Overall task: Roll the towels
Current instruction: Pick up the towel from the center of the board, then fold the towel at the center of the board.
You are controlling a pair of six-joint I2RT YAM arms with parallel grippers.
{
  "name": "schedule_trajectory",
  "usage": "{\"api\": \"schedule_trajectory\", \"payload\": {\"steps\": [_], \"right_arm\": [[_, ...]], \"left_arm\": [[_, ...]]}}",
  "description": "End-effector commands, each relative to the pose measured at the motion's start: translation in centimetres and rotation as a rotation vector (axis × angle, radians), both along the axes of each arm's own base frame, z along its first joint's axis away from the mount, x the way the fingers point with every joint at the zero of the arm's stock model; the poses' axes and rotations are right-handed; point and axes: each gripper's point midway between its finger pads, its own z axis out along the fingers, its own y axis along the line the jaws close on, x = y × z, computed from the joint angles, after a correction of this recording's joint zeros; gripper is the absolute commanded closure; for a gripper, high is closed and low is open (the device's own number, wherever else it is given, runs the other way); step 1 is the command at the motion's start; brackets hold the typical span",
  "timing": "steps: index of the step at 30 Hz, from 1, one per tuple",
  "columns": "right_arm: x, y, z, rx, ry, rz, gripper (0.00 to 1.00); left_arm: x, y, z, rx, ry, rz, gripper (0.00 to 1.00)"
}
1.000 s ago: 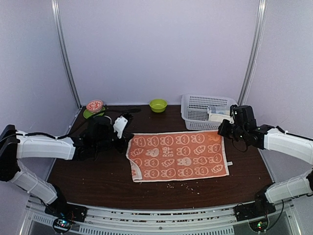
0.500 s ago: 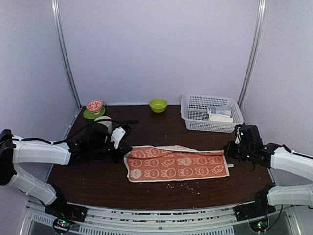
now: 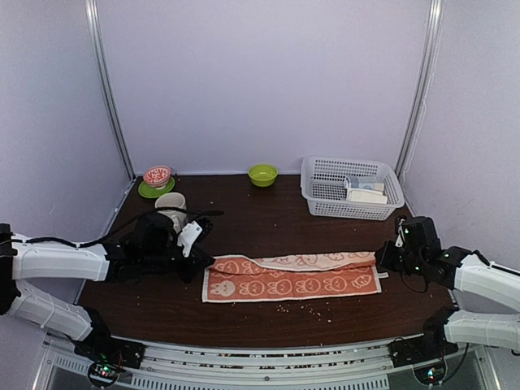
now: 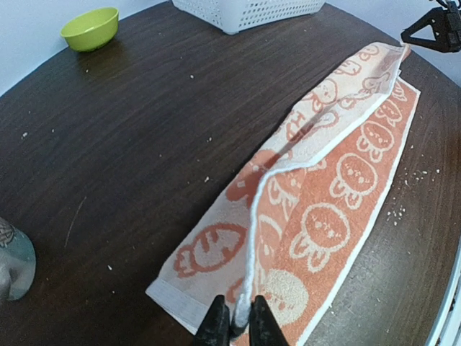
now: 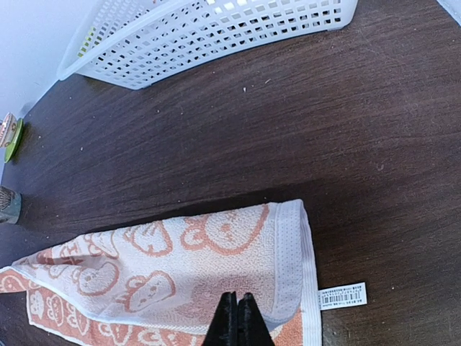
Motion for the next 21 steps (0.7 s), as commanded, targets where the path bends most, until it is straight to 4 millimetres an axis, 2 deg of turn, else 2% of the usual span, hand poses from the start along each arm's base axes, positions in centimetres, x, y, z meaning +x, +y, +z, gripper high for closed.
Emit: {"api": "schedule_trajectory", "payload": {"steps": [1,7,11,14,15,16,19,21], "right_arm": [[-0.4,0.0,-0.2,0.013,0.005,-0.003,1.00],[-0.5,0.3,-1.1,0.021,0.030,0.001,1.00],[-0.7,0.3,-1.5,0.019,0.040,0.007,1.00],[-0.8,0.3,-1.6,0.021,0.042,0.012,1.00],[-0.8,0.4,-1.6,0.020,0.042,0.013,1.00],[-0.8,0.4,-1.6,0.019,0.043,0.015,1.00],[-0.7,0.5,-1.5,0.020,0.042,0.018,1.00],[-0.6,0.5,-1.5,0.023,0.041,0.018,1.00]], "left_arm": [[0.1,0.4,0.3,-0.027,-0.021,0.040,0.87],[0.6,0.0,-0.1,-0.027,0.029,0.075,0.67],[0.1,0.3,-0.3,-0.056,0.103,0.125,0.52],[-0.6,0.7,0.3,-0.096,0.163,0.193,0.39],[-1.0,0.7,0.9,-0.115,0.176,0.205,0.28],[-1.4,0.7,1.5,-0.135,0.188,0.217,0.05],[-2.2,0.8,2.6,-0.183,0.240,0.281,0.02],[-2.4,1.2,2.7,-0.226,0.328,0.367,0.02]]}}
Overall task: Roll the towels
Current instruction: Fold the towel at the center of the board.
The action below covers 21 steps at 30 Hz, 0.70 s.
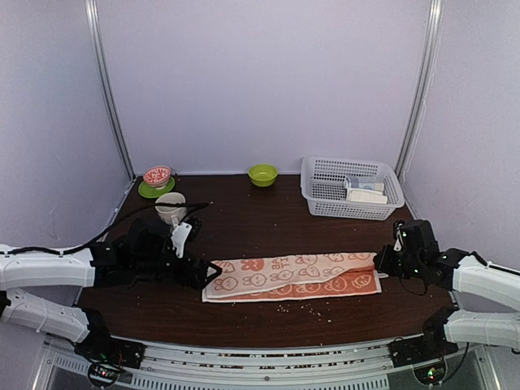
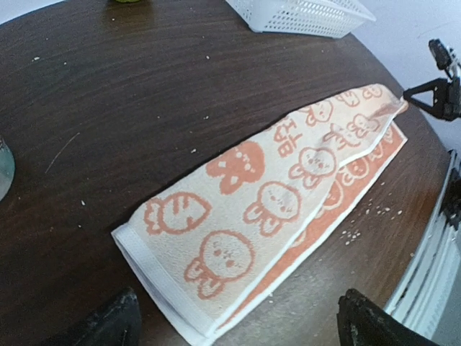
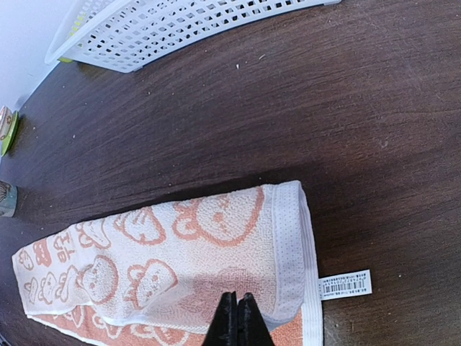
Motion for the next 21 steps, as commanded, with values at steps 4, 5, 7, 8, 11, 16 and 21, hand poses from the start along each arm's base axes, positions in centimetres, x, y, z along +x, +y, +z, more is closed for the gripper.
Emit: {"api": "schedule_trajectory", "payload": {"steps": [4,5,7,8,11,16,21], "right_arm": [[0.2,0.4,0.0,0.014,-0.010,0.011,1.00],[0.2,0.5,0.0,0.015,-0.012,0.013,1.00],[0.3,0.5,0.0,0.016,-0.014,0.015,1.00],[0.3,0.6,0.1,0.019,-0.014,0.016,1.00],[0.3,0.8,0.0,0.023,-0.014,0.025,1.00],[0.3,1.0,0.2,0.031,-0.017,0.034,1.00],[0.3,1.2,0.3,0.043,-0.014,0.042,1.00]], "left_arm": [[-0.5,0.4,-0.2,-0.169,0.344,0.321,0.02],[-0.6,0.5,-1.0,-0.174,0.399,0.359,0.02],[-0.7,0.3,-2.3,-0.185,0.476,0.410,0.02],[-0.7,0.3,-2.8,-0.196,0.501,0.426,0.02],[-0.2,0.4,-4.0,-0.213,0.539,0.464,0.13],[0.2,1.1,-5.9,-0.149,0.575,0.496,0.43],[0.5,2.1,-7.1,-0.104,0.583,0.520,0.60]]}}
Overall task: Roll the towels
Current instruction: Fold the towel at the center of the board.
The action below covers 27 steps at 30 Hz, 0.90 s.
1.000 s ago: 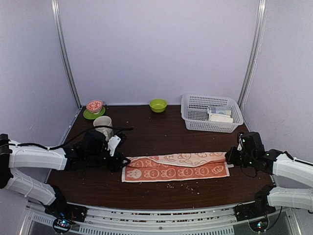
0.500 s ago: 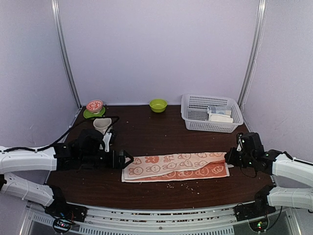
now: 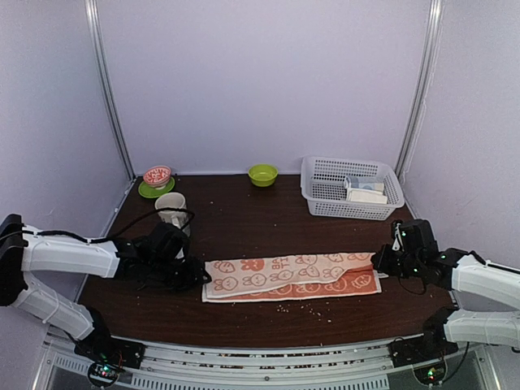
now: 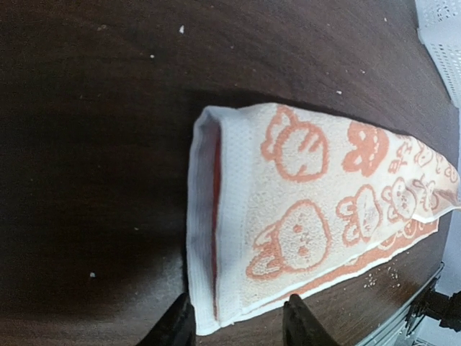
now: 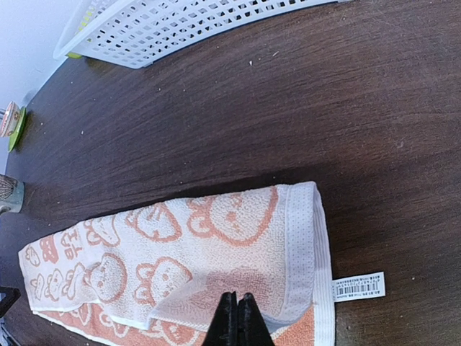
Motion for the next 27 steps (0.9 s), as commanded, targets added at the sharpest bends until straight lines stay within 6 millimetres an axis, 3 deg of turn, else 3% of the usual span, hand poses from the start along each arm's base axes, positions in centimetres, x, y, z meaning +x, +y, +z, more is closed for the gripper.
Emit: {"api": "schedule_trajectory", "payload": {"steps": [1,6,18,27], "right_arm": [[0.1,0.6,0.2,0.021,-0.011,0.021,1.00],[0.1,0.7,0.3,0.025,-0.005,0.027,1.00],[0.0,0.5,0.3,0.014,-0.001,0.020,1.00],[0.0,0.5,0.1,0.015,0.003,0.017,1.00]], "left_arm": [[0.6,0.5,-0.4,0.012,0.011,0.014,0.61],[1.2,0.3,-0.8,0.026,0.012,-0.015,0.69],[1.0,-1.1,-1.7,-0.002,0.037,-0.079,0.75],[1.1,-1.5,-1.6,-0.007,0.033,-0.108,0.72]]}}
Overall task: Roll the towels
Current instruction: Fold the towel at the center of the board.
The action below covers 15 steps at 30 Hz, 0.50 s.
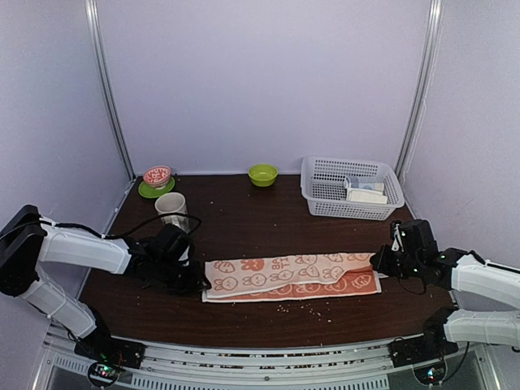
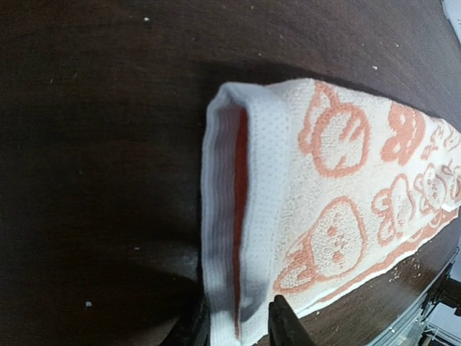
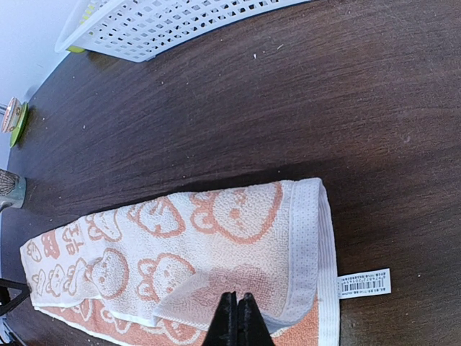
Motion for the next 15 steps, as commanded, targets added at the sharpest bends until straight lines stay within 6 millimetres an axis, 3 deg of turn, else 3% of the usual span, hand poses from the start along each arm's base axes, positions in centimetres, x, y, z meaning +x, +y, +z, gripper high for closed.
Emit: {"api": "schedule_trajectory", "payload": {"steps": [1,8,15], "right_arm": [[0.2,0.2,0.3,0.005,-0.009,0.001,1.00],[0.2,0.1,0.3,0.003,-0.008,0.000,1.00],[0.1,0.0,0.3,-0.001,-0.007,-0.003,1.00]], "left_arm": [[1.2,-1.5,1.0,-0.044,-0.036,-0.030,0.72],[1.0,-1.7,0.6,-0.053,-0.026,-0.041,0.86],[1.0,-0.2,1.6,0.024,-0.050,-0.035,0.90]]}}
